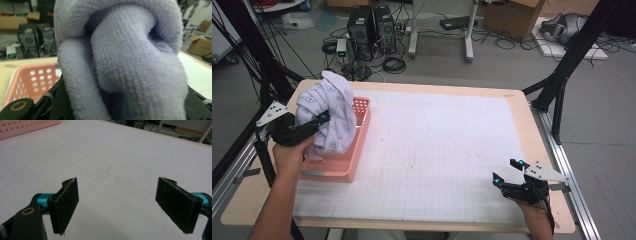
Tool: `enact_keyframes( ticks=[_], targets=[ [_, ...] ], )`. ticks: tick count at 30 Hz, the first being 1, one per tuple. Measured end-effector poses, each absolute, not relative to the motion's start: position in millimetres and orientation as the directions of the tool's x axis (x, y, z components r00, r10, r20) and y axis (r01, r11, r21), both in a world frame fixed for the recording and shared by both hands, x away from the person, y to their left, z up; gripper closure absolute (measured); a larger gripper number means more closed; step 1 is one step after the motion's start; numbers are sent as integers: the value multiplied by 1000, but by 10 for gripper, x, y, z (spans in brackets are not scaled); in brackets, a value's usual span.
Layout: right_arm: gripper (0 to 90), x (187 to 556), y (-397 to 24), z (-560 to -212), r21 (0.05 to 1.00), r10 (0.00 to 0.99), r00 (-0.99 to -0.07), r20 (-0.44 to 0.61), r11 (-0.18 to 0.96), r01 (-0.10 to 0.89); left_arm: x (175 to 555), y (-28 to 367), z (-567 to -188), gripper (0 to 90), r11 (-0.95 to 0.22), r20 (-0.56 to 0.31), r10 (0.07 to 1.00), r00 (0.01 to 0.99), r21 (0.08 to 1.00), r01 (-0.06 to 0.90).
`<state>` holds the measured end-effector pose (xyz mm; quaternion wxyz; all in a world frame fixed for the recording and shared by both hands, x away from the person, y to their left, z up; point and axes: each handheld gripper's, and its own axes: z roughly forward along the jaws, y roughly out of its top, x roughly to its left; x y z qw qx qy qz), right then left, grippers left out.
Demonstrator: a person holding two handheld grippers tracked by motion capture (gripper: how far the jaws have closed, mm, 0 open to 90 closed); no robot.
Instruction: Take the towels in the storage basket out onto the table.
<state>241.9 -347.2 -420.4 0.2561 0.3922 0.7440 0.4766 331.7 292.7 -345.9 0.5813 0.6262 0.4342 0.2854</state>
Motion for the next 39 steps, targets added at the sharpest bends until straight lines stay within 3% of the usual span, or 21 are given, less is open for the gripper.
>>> enact_keyframes(
  ticks=[6, 18, 28, 39],
  targets=[
    [175, 2425, -3458, -4207, 910, 824, -566, -10, 242, 337, 3226, 2832, -3242, 535, 62, -116, 827, 550, 991, 116],
    [175, 2425, -3450, -4203, 910, 821, -571, -8, 243, 337, 3171, 2463, -2991, 534, 42, -52, 724, 687, 999, 31],
    [175, 2433, -3447, -4207, 909, 818, -575, -3, 243, 340, 3150, 1927, -2946, 525, 35, -39, 634, 773, 999, 21],
    [175, 2428, -3468, -4208, 909, 819, -573, 3, 236, 342, 3168, 1274, -3167, 522, 15, -63, 565, 823, 998, 66]
  ],
)
